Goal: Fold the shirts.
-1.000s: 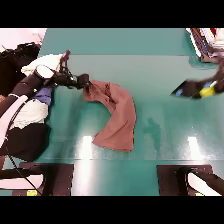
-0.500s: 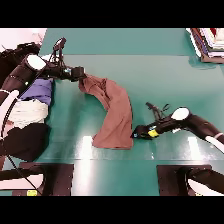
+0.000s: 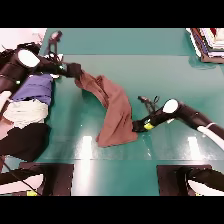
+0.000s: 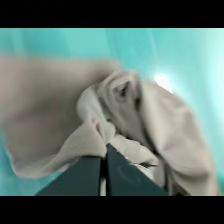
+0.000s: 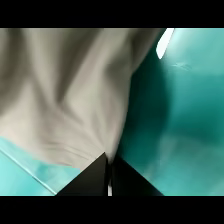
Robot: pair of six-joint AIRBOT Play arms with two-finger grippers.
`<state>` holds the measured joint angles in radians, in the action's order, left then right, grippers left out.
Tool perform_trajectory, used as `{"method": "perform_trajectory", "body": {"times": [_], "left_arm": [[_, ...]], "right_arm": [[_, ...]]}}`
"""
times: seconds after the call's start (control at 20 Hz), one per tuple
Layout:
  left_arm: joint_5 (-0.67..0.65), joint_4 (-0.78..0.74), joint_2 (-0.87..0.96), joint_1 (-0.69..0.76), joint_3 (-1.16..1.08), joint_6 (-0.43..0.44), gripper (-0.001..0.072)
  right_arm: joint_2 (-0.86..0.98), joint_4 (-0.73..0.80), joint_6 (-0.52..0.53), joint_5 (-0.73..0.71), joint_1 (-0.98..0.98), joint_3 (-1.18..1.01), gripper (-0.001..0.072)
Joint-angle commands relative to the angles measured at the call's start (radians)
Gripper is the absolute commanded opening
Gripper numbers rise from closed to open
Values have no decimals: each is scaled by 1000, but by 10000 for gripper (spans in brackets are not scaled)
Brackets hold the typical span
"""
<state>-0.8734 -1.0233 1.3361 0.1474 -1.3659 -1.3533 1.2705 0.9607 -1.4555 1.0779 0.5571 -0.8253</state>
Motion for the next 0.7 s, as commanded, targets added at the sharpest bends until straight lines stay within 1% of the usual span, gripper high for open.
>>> {"method": "perform_trajectory", "body": {"times": [0.0,0.1,0.25,0.5,0.65], "left_arm": [[-6,-122,-129,-1,-107,6,23],[-17,-128,-219,-1,-191,41,23],[-28,-113,-355,0,-284,52,23],[-52,-104,-533,0,-360,52,24],[-55,-98,-599,0,-402,52,23]], "right_arm": [[-132,280,-74,121,-145,-161,19],[-227,330,-73,161,-272,-293,19],[-348,329,-50,162,-428,-476,19],[-475,324,5,161,-537,-698,19],[-506,324,10,169,-586,-809,19]]}}
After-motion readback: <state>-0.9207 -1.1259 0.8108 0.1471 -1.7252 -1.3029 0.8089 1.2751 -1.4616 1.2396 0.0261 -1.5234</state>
